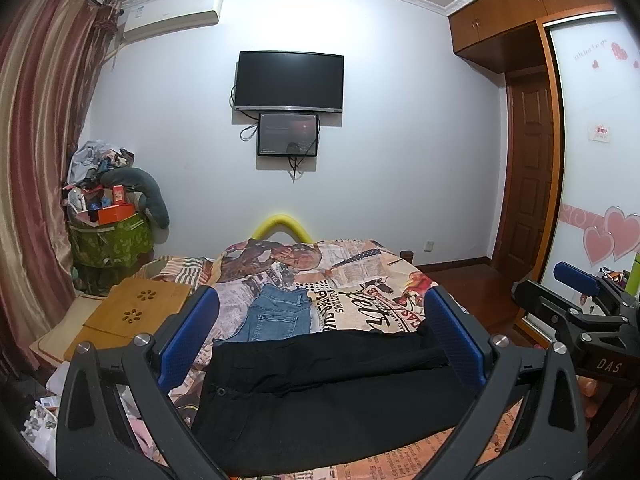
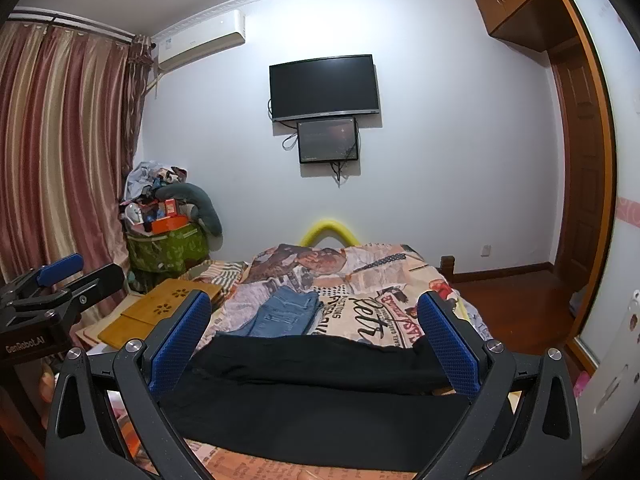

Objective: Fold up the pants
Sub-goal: 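Lower both tools onto the black pants waistband and close both grippers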

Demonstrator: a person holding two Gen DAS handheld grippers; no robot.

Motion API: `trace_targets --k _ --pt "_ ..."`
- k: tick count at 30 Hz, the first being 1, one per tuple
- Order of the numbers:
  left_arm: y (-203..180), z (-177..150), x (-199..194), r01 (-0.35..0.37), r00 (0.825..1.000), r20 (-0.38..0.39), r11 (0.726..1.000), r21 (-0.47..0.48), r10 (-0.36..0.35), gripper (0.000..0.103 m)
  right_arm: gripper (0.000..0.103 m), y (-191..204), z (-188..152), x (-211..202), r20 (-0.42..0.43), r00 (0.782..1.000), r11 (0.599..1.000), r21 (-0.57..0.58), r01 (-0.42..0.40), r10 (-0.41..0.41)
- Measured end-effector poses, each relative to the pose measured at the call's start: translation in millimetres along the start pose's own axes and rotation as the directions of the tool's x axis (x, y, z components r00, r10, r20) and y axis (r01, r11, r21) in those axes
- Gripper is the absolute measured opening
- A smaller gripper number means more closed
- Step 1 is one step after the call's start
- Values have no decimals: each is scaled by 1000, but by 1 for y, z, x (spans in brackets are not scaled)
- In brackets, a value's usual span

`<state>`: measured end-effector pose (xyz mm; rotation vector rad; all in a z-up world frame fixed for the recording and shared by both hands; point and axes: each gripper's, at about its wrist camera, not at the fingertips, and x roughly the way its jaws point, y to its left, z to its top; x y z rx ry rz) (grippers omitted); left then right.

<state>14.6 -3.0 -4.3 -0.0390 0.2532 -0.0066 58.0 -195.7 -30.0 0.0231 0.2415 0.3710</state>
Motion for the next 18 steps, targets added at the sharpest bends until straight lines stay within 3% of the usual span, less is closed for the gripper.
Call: trace_targets --k 10,18 --pt "14 -1 49 -9 998 -58 1000 -16 8 103 102 -13 -4 33 -44 998 999 -9 46 -47" --pt "48 -3 117 -104 987 -127 995 -5 102 103 102 -38 -10 77 -113 988 995 -9 103 -104"
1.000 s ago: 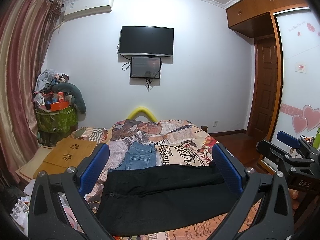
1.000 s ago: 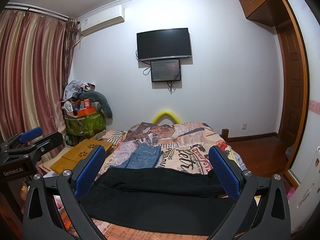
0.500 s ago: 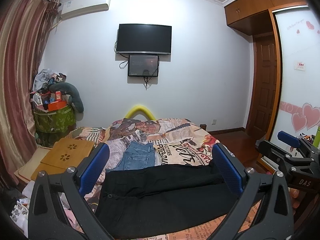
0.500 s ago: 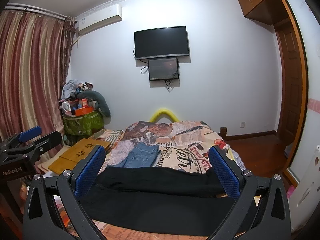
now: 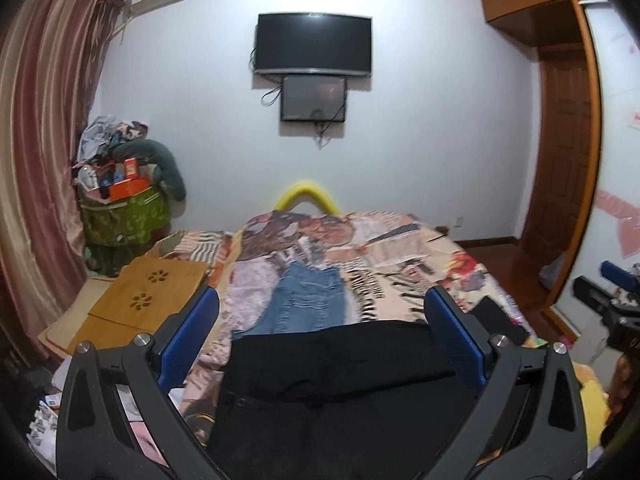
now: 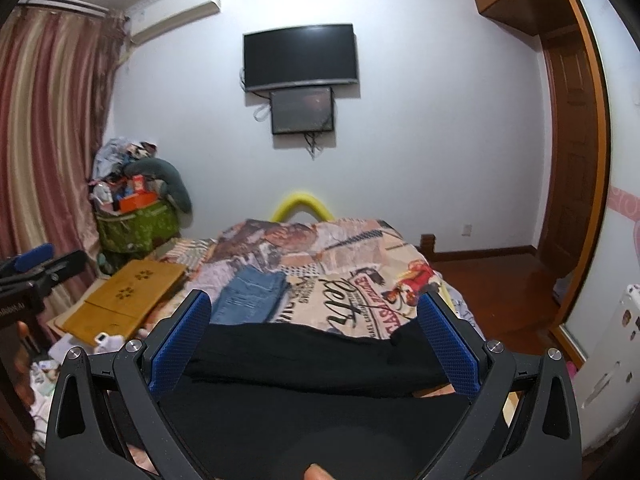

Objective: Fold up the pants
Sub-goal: 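Lower both tools onto the black pants waistband and close both grippers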

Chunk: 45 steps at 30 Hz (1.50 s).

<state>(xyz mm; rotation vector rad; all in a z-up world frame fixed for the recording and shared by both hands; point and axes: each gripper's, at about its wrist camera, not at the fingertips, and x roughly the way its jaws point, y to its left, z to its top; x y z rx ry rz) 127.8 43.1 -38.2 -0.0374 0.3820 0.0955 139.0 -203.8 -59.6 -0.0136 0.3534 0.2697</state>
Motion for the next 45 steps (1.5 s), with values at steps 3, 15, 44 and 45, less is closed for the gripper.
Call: trace_targets --k 3,15,44,45 --pt "16 4 33 -42 998 -36 999 9 42 103 102 -10 2 21 -28 999 1000 3 19 -19" --pt "90 -14 186 -141 959 -244 990 21 141 103 102 -21 -11 115 -129 991 985 -166 -37 16" --pt "155 -157 407 -159 675 -737 974 -159 -10 67 89 -11 -83 338 -655 735 935 -122 -332 176" --pt "154 -157 407 -162 677 -736 976 -146 2 63 86 -10 -85 341 -665 724 934 -114 -339 182"
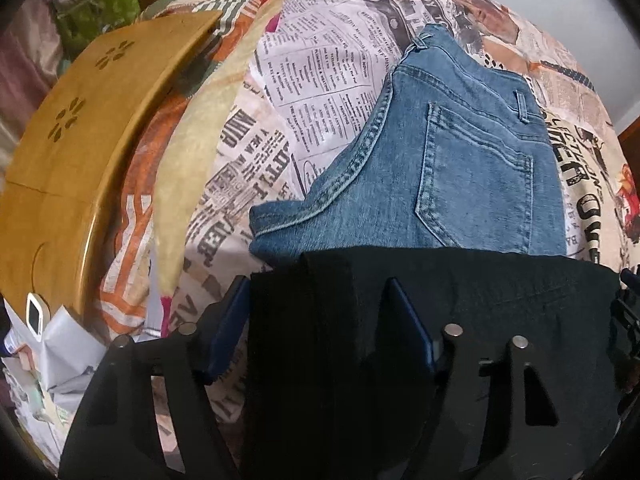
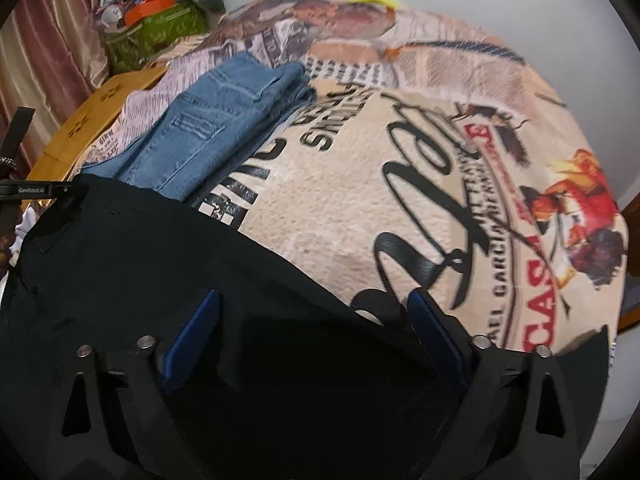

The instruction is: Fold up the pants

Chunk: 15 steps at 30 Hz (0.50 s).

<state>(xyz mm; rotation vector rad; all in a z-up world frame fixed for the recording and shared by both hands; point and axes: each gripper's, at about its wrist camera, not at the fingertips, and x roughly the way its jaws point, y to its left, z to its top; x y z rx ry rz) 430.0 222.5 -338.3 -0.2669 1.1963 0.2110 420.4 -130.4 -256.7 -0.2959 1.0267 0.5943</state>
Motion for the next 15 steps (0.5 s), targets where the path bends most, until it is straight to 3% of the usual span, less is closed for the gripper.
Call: trace_targets --k 1,2,3,5,10,13,15 --pt "-2 0 0 -22 1000 7 1000 9 22 46 83 0 0 3 -10 1000 1000 2 -10 10" --pt "-4 -1 1 -16 1000 4 1000 14 15 36 82 0 0 6 -18 1000 1000 7 -15 15" --pt "-5 -1 3 5 1000 -3 1000 10 -5 32 82 0 0 8 -19 1000 1000 10 -16 16" --pt "-6 -1 4 4 1000 -2 1000 4 -3 29 78 1 -1 10 -15 1000 1000 12 -20 20" --pt "-8 -7 1 -2 1000 -8 1000 5 2 20 37 9 -6 7 -19 997 997 10 -79 79" --pt "-9 -11 -6 -14 1000 -10 1000 13 14 17 18 14 -9 3 -15 997 998 -1 -71 70" --pt "-10 -14 -18 -20 1000 21 1000 17 20 16 10 16 -9 -2 3 998 998 7 -66 66"
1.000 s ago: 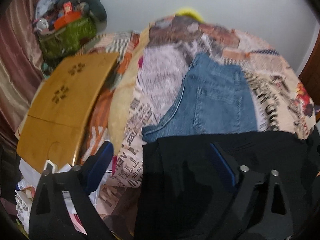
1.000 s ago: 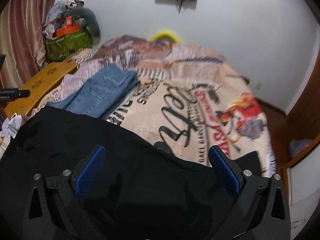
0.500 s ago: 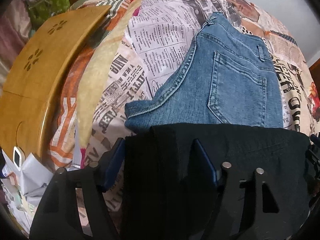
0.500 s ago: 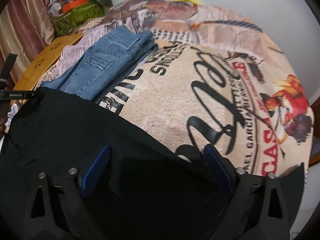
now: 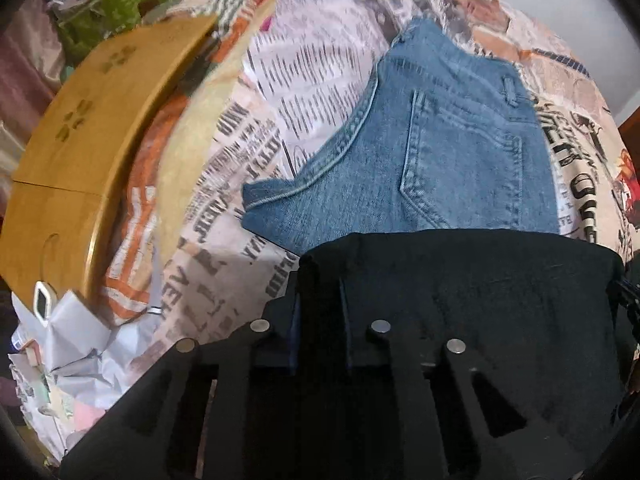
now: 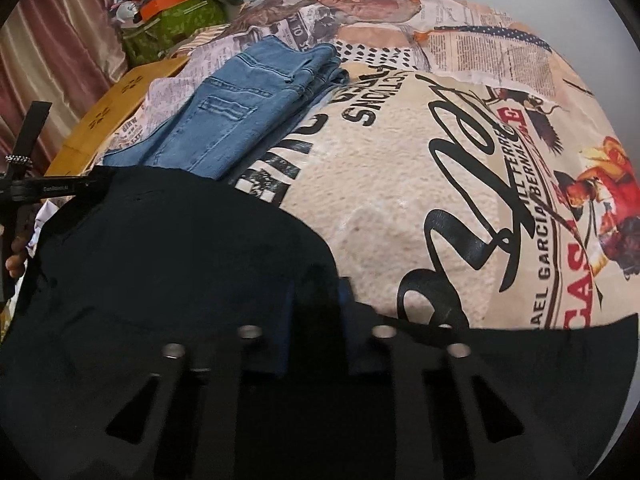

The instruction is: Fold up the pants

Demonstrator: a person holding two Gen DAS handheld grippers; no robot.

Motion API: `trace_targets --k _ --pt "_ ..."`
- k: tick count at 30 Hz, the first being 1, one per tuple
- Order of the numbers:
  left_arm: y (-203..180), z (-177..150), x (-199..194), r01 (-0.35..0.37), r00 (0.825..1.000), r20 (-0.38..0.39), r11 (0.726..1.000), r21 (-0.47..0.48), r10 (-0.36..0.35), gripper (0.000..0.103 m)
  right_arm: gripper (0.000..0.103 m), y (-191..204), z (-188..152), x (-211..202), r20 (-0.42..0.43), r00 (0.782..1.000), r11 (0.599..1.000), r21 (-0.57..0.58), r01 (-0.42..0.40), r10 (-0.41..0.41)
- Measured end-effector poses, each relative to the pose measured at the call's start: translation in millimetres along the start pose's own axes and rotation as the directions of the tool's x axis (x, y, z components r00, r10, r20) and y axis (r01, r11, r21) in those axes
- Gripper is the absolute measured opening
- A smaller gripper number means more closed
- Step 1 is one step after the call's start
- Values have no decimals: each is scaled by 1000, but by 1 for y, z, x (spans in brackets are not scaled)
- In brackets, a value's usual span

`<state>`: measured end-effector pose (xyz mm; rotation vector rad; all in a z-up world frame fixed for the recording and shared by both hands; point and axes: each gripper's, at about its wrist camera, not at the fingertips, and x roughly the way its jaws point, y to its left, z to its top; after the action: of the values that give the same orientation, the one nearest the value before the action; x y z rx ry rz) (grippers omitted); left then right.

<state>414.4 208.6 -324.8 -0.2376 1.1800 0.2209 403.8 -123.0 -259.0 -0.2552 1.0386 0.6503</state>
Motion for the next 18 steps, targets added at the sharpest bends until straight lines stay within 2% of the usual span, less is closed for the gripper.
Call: trace_targets --k 5,11,14,18 --pt "-5 8 -49 -2 992 129 1000 19 0 15 7 14 5 -24 94 994 998 -5 62 -61" --pt "-11 15 -114 7 960 281 999 32 -15 15 6 19 17 -70 219 970 995 16 102 -103" --pt "-14 12 -137 15 947 320 999 40 -27 15 6 21 15 -90 246 964 995 29 94 -98" --pt "-16 -5 -155 14 940 339 998 59 -33 15 6 31 -1 -111 249 964 995 15 95 -95"
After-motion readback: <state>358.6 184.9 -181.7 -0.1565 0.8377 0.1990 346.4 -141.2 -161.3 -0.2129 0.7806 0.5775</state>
